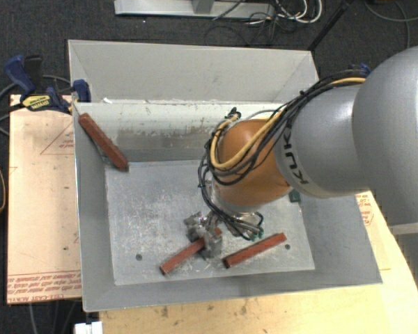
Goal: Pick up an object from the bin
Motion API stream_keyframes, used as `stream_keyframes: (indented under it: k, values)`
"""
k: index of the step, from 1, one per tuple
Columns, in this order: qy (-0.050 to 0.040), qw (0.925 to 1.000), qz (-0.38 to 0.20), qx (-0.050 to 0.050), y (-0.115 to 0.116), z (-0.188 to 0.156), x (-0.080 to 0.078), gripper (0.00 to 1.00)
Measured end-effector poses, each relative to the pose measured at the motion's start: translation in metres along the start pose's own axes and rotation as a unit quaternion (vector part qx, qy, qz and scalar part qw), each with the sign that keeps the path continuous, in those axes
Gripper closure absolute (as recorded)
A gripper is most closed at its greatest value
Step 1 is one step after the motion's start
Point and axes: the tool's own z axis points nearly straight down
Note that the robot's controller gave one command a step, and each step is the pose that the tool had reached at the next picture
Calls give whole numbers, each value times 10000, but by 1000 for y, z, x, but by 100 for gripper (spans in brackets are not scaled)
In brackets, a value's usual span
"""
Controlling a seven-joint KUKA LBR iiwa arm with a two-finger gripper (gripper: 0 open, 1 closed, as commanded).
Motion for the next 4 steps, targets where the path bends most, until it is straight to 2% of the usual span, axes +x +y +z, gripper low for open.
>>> stream_keyframes:
  k: [1,2,3,4]
  values:
    - [-10,9679,-2515,9,-21,-45,6,100]
    - [-18,9697,-2442,16,-29,-100,17,100]
    - [-2,9696,-2448,-2,-28,-97,17,0]
    - [2,9485,-3167,15,-115,-88,24,0]
